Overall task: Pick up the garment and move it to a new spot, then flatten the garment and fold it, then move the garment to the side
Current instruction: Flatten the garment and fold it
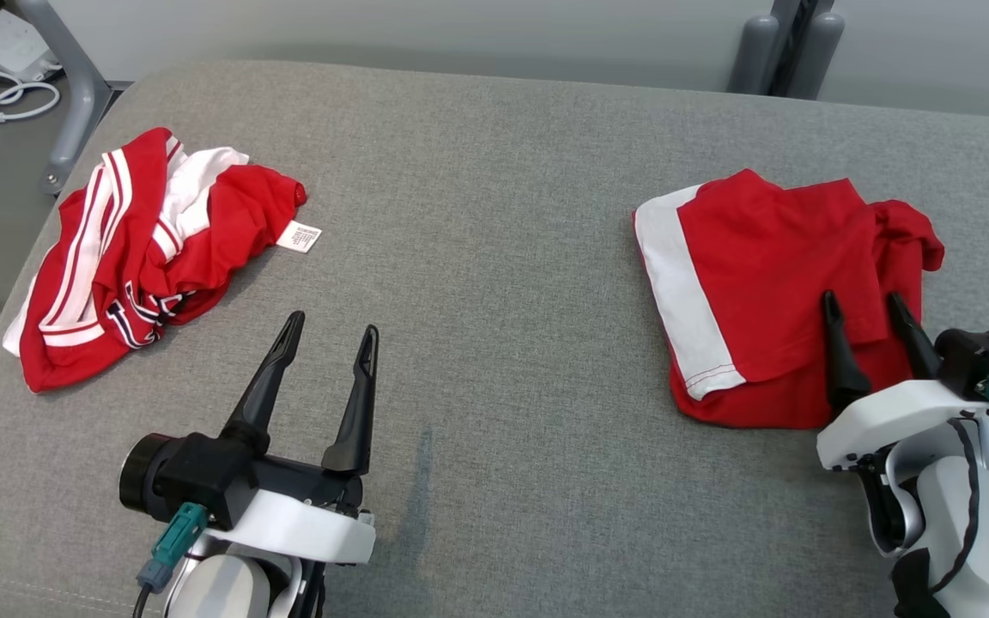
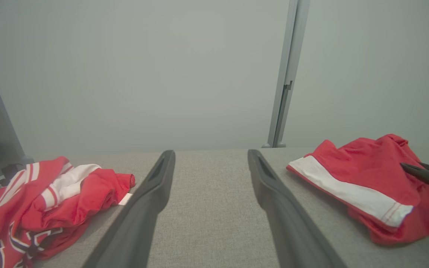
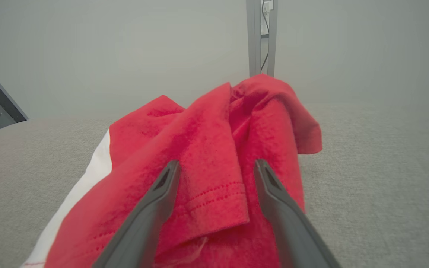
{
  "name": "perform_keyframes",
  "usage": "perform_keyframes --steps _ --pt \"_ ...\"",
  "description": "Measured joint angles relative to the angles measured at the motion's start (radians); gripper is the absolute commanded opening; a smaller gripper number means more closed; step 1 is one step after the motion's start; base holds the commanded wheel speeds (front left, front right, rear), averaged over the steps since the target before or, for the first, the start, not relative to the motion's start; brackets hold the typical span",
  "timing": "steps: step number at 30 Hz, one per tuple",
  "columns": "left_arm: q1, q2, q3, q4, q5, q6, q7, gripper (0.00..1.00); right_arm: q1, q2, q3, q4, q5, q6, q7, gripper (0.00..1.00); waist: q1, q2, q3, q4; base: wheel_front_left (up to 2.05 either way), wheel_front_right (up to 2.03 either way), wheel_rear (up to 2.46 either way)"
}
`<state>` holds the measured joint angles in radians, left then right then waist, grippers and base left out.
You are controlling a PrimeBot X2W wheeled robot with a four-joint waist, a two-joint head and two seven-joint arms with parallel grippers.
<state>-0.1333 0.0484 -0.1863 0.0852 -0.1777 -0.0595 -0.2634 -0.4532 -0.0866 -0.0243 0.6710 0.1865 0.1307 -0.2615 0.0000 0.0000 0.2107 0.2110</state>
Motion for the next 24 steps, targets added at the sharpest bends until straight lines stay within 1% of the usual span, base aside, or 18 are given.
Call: perform_keyframes --steps 2,3,5,9,13,15,20,22,24 --pt "0.0 0.0 0.0 -0.002 0.0 0.001 0.0 1.0 -0.007 0.0 0.01 0.017 0.005 0.0 0.0 1.0 0.0 0.0 0.004 0.002 0.0 0.0 0.0" --pt "-0.001 0.0 0.0 -0.002 0.0 0.001 0.0 1.0 -0.01 0.0 0.02 0.025 0.011 0.0 0.0 0.49 0.0 0.0 0.004 0.003 0.0 0.0 0.0" --pt "-0.003 0.0 0.0 -0.003 0.0 0.003 0.0 1.0 -0.011 0.001 0.037 0.038 0.022 0.0 0.0 0.01 0.0 0.0 0.004 0.003 0.0 0.0 0.0" --pt "-0.004 0.0 -0.001 0.0 0.0 0.005 0.0 1.0 -0.015 -0.004 0.053 0.03 0.029 0.0 0.0 0.0 -0.0001 0.0 -0.005 0.001 0.0 0.0 0.0" --pt "-0.002 0.0 -0.009 0.005 -0.008 0.01 0.0 1.0 -0.011 -0.002 0.085 -0.017 0.045 0.0 0.0 0.0 0.0 0.0 -0.029 0.0 0.0 0.0 0.0" --pt "0.001 0.0 -0.012 0.006 -0.009 0.014 0.0 1.0 -0.011 0.001 0.117 -0.038 0.056 0.0 0.0 0.0 -0.0001 0.0 -0.042 -0.001 0.0 0.0 0.0" --pt "0.012 0.0 -0.021 0.01 -0.02 0.023 0.0 1.0 -0.049 0.012 0.254 -0.075 0.093 0.0 0.0 0.0 0.0 0.0 -0.081 -0.002 0.0 0.0 0.0" --pt "0.023 0.0 -0.026 0.013 -0.025 0.027 0.0 1.0 -0.085 0.018 0.328 -0.093 0.119 0.0 0.0 0.0 0.0 0.0 -0.098 -0.002 0.0 0.0 0.0" --pt "0.03 0.0 -0.032 0.015 -0.03 0.034 0.0 1.0 -0.122 0.026 0.392 -0.118 0.168 0.0 0.0 0.0 0.0 0.0 -0.116 -0.002 0.0 0.0 0.0"
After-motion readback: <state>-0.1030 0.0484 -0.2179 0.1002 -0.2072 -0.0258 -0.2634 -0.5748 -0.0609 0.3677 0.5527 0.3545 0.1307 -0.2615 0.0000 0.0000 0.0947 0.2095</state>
